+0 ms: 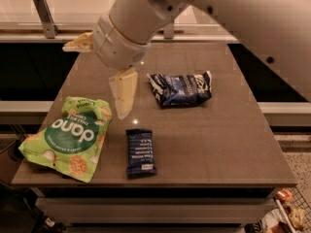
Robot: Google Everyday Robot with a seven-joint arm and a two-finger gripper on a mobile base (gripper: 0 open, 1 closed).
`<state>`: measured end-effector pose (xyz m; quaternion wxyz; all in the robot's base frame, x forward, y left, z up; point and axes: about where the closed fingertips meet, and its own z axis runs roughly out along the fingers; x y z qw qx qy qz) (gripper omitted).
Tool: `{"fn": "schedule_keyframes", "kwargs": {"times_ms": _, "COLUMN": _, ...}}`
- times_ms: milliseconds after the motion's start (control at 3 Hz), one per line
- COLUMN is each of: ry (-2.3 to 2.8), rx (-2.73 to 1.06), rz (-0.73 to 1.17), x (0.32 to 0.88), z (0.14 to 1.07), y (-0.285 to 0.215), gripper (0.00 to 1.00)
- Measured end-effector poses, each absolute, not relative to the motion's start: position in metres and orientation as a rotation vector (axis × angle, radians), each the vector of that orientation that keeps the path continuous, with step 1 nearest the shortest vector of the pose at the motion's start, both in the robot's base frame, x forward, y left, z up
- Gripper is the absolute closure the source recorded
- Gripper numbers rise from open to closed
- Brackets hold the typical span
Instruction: Pick green rice chip bag
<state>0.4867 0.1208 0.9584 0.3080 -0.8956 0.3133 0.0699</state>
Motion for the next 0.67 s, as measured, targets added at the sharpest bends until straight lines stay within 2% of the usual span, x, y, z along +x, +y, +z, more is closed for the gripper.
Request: {"fn": "schedule_keyframes", "kwargs": {"times_ms": 667, "ry": 0.728, "rx": -2.386, "rz": 0.285, "x": 0.464, "z": 0.904, "y": 0.190, "gripper": 0.00}}
